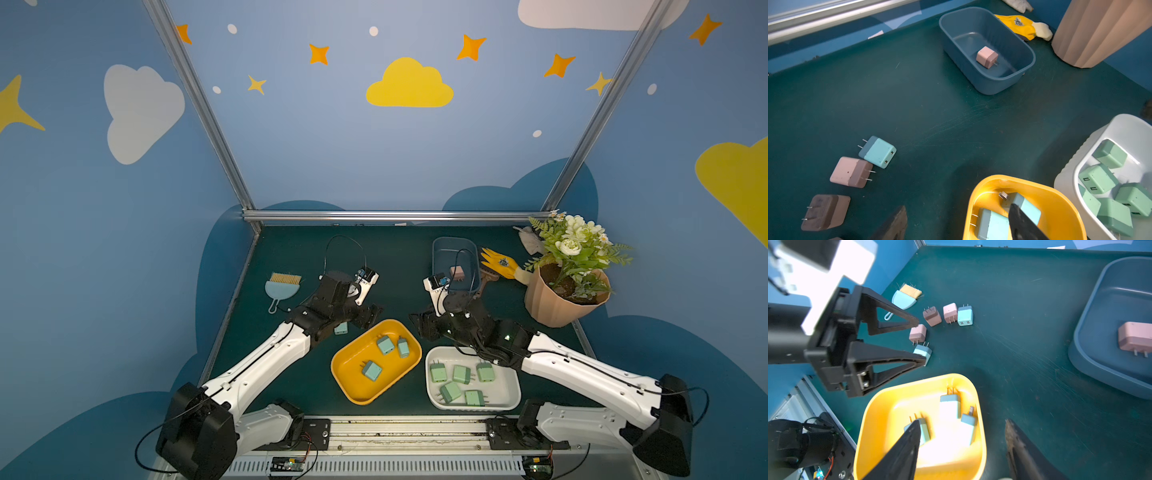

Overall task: Place the plugs by color into the storage box
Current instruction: Pick up the plug from the center of the board.

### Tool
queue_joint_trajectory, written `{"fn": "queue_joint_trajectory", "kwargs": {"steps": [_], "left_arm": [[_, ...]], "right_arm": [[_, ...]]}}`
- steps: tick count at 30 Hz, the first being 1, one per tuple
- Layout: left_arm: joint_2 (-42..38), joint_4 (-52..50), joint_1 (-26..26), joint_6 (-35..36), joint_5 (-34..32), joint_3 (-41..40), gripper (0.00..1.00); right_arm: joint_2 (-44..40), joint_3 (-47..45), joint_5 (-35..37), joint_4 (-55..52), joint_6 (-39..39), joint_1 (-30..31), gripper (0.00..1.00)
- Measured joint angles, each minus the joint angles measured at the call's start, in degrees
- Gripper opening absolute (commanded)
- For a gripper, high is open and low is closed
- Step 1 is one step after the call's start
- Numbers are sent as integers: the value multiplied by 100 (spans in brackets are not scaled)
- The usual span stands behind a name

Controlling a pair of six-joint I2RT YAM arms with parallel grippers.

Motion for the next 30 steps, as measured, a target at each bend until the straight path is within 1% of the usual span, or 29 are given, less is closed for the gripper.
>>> {"fn": "queue_joint_trajectory", "kwargs": {"steps": [6,10,14,17,21,23,25,30], "left_arm": [[461,-208,275,-155,28,372,79],[667,-223,479,-258,44,422,80],[890,-223,678,-439,37,435,79],[1220,-306,791,-501,-2,603,77],[1766,-529,964,-610,-118,1036,74],[1930,-697,1119,-691,-177,1235,73],[1987,-813,1316,-761,-251,1360,72],[1878,-984,1727,-820,-382,1394,68]], "right_arm": [[446,0,-221,389,114,0,68],[673,39,-407,723,96,-33,69],[1088,365,-662,776,17,-120,71],[1353,588,-866,780,-35,-236,71],[1674,782,-1255,866,-164,-466,69],[1967,1029,-1532,848,-236,-619,68],[2420,1473,-1812,785,-332,-785,67],[3762,2859,-2334,632,-636,-1067,58]]}}
